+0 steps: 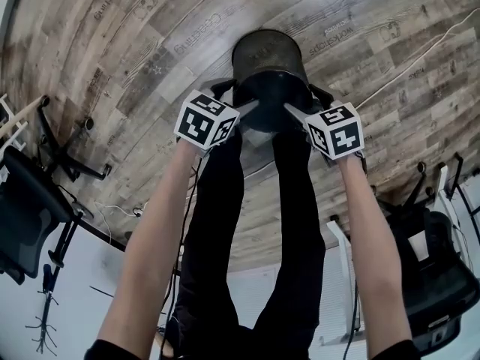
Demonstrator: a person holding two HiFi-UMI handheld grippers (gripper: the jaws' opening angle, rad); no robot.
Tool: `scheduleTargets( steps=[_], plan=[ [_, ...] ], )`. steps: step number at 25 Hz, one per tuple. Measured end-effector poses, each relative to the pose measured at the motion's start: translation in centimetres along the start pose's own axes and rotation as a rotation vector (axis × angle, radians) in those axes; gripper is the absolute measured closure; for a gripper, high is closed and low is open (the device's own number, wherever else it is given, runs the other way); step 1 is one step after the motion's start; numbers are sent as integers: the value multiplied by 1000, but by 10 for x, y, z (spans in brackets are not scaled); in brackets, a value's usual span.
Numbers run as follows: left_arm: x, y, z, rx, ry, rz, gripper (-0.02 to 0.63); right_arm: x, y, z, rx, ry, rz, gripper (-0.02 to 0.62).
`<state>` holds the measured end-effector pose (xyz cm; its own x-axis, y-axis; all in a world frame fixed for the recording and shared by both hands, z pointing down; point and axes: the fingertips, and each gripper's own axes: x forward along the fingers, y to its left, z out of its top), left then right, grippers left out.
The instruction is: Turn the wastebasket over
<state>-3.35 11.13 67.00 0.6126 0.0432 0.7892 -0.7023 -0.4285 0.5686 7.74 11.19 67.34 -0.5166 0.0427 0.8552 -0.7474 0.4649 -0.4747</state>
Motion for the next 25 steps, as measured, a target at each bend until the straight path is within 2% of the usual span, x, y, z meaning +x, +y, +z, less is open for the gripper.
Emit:
scheduleTargets(
  steps=[4, 7, 11, 16, 18, 20, 22, 25],
  plan=[
    [-15, 10, 40, 99, -80, 81, 298, -12, -12, 37, -56, -74, -61, 264],
    [-20, 20, 62, 182, -104, 149, 310, -17, -22, 59, -94, -115, -109, 290],
    [-21, 28, 74, 215, -117, 185, 321, -16, -29, 72, -122, -131, -144, 304],
    [-22, 28, 69, 198, -125, 179, 319, -16, -26, 70, -142, -130, -151, 305],
    [-22, 26, 60, 162, -123, 165, 318, -14, -20, 63, -124, -116, -137, 305],
    [-22, 22, 51, 82, -146, 126, 313, -12, -12, 53, -61, -111, -74, 305],
    [-22, 17, 41, 15, -158, 84, 288, -10, 1, 40, -1, -102, 19, 269],
    [-14, 4, 18, 0, -116, 32, 261, -5, 13, 12, 19, -42, 86, 246]
  ],
)
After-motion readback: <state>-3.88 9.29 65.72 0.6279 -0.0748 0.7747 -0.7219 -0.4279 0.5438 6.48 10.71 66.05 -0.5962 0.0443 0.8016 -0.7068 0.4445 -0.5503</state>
